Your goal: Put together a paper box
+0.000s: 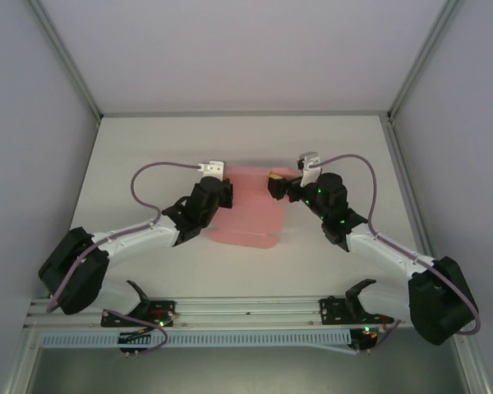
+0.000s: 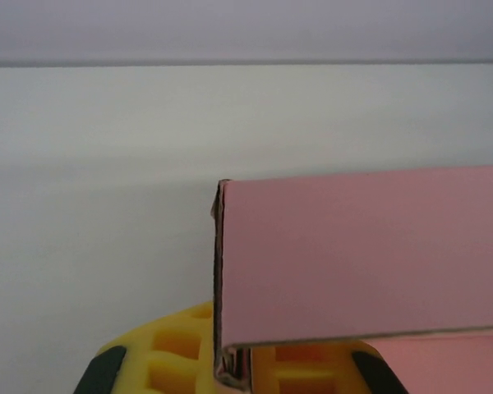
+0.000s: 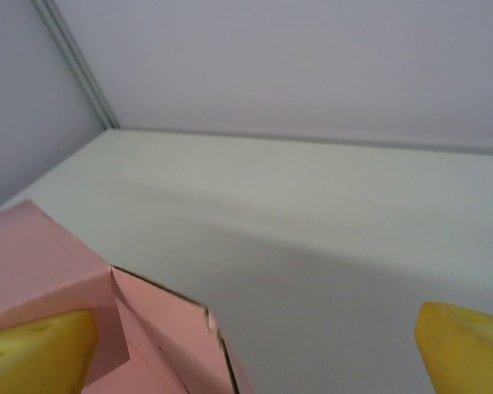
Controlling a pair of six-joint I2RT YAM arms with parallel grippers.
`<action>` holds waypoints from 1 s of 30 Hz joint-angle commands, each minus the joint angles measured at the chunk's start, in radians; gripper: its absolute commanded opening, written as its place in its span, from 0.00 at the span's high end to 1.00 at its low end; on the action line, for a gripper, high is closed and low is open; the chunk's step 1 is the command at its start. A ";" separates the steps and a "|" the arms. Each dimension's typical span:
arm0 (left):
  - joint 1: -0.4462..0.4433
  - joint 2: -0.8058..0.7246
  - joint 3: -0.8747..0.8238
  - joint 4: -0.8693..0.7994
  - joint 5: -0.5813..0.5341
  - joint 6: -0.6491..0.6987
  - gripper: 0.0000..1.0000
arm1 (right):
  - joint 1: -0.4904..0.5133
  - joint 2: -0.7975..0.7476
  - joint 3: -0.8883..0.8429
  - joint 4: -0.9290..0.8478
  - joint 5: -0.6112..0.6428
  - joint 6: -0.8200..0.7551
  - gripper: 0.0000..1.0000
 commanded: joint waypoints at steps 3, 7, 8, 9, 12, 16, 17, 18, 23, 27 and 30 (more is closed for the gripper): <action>-0.020 -0.040 0.020 0.004 0.041 -0.034 1.00 | 0.030 -0.053 0.091 -0.126 0.037 0.009 0.00; 0.005 -0.063 0.018 -0.042 0.000 -0.041 1.00 | 0.030 -0.118 0.176 -0.454 0.083 -0.072 0.00; 0.014 -0.074 0.011 -0.042 0.001 -0.043 1.00 | 0.030 -0.144 0.184 -0.516 0.102 -0.078 0.00; 0.022 -0.082 0.004 -0.044 -0.007 -0.052 1.00 | 0.030 -0.173 0.183 -0.553 0.116 -0.078 0.00; 0.051 -0.096 -0.008 -0.058 -0.005 -0.071 1.00 | 0.029 -0.273 0.161 -0.619 0.168 -0.062 0.00; 0.093 -0.116 -0.019 -0.080 -0.001 -0.125 1.00 | 0.012 -0.367 0.123 -0.677 0.197 -0.028 0.00; 0.102 -0.122 -0.020 -0.080 0.007 -0.143 1.00 | 0.004 -0.367 0.122 -0.707 0.185 -0.022 0.00; 0.107 -0.127 -0.023 -0.075 0.013 -0.153 1.00 | -0.003 -0.359 0.125 -0.733 0.174 -0.016 0.00; 0.109 -0.130 -0.012 -0.062 0.044 -0.145 1.00 | -0.025 -0.225 0.141 -0.807 0.173 0.005 0.00; 0.110 -0.137 -0.015 -0.050 0.071 -0.151 1.00 | -0.027 -0.125 0.146 -0.713 0.190 0.008 0.00; 0.109 -0.154 -0.038 -0.018 0.101 -0.161 1.00 | -0.026 -0.082 0.128 -0.577 0.217 0.009 0.00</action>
